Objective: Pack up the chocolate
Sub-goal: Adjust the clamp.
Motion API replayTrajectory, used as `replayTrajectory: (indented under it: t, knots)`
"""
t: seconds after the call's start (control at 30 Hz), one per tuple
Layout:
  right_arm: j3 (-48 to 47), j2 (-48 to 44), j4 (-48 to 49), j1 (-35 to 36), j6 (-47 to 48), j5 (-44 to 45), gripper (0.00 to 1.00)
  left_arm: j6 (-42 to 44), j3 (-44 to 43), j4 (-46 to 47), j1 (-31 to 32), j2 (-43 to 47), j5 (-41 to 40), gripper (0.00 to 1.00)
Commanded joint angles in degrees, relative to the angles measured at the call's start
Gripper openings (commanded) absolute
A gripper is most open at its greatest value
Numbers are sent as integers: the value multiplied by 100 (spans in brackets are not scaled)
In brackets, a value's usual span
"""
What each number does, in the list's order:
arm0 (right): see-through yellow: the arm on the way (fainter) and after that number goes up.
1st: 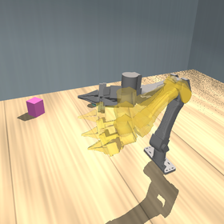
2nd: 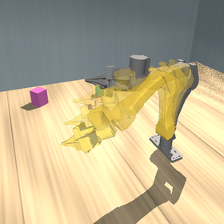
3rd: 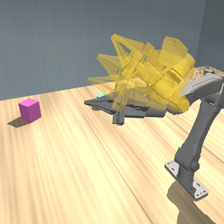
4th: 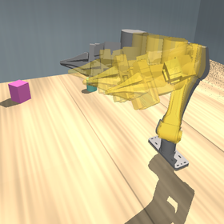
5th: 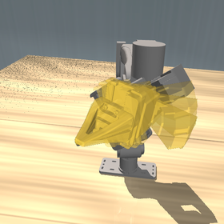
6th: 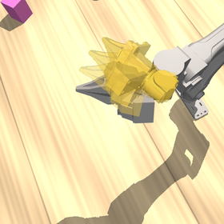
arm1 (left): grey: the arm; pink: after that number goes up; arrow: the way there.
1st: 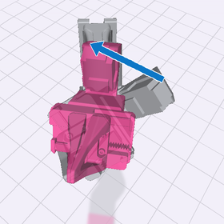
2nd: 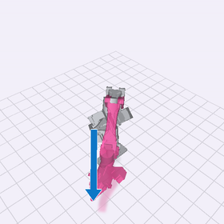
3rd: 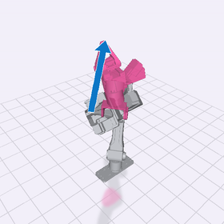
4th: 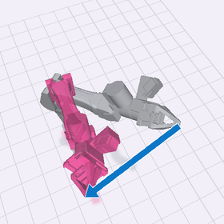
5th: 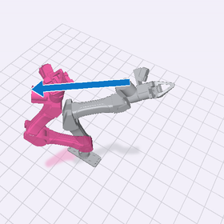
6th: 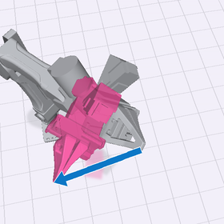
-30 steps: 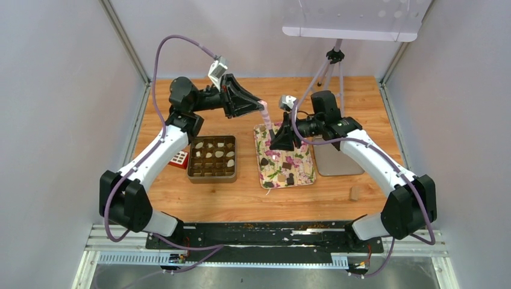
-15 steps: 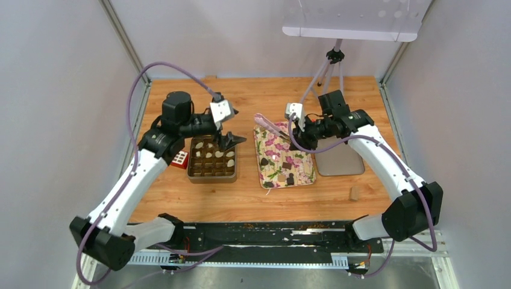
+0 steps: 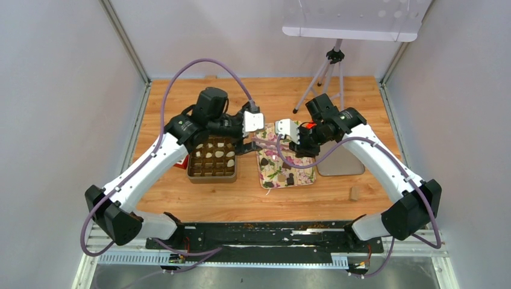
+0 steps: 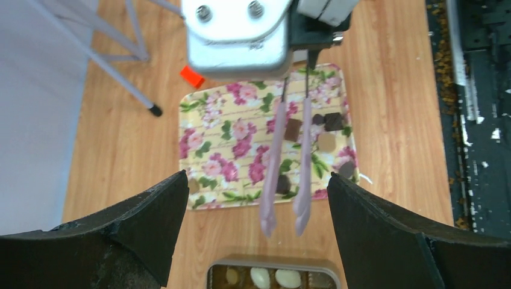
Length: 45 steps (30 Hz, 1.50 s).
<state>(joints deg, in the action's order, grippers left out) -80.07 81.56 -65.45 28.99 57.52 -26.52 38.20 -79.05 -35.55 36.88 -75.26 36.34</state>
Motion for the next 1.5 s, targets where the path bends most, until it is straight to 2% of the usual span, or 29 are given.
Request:
replayTrajectory:
  t: [0.0,0.2,0.3,0.57,0.7,0.8,0.87,1.0,1.07,1.1,1.23,1.37,1.47]
  knots:
    - [-204,-184,57,0,-87,96,2,-223,-304,-78,208,-219,710,91]
    - [-367,-282,139,-3,-215,-48,2,-553,-746,-376,266,-950,628,67]
    - [-417,-352,147,1,-268,-136,3,-588,-959,-481,295,-1139,311,50]
    - [-406,-674,233,-68,-480,-336,3,-112,-896,-894,296,-1191,343,37]
    - [-508,-807,179,-286,-673,-1071,4,-12,-525,-696,240,-1028,562,25]
    - [-576,-892,144,-441,-843,-1616,8,-256,-212,-189,-123,-882,1231,23]
    - [-603,-914,49,-515,-886,-1866,16,-714,-102,167,-433,-872,1799,21]
    - [-558,-865,-195,-591,-970,-2445,43,-1037,-105,330,-743,-934,2597,19]
    - [-344,-876,189,-648,-1614,-2560,58,-1173,-107,371,-761,-961,2969,19]
    - [-235,-852,427,-713,-1974,-2675,62,-1342,-75,456,-762,-981,3140,19]
    - [-111,-611,1024,-916,-2849,-3547,64,-2443,364,1465,-766,-991,3469,18]
    - [56,-558,2103,-966,-3846,-3931,64,-2590,359,1654,-771,-1051,3512,18]
    - [151,-533,2549,-966,-4268,-4000,63,-2804,380,1812,-774,-1106,3567,18]
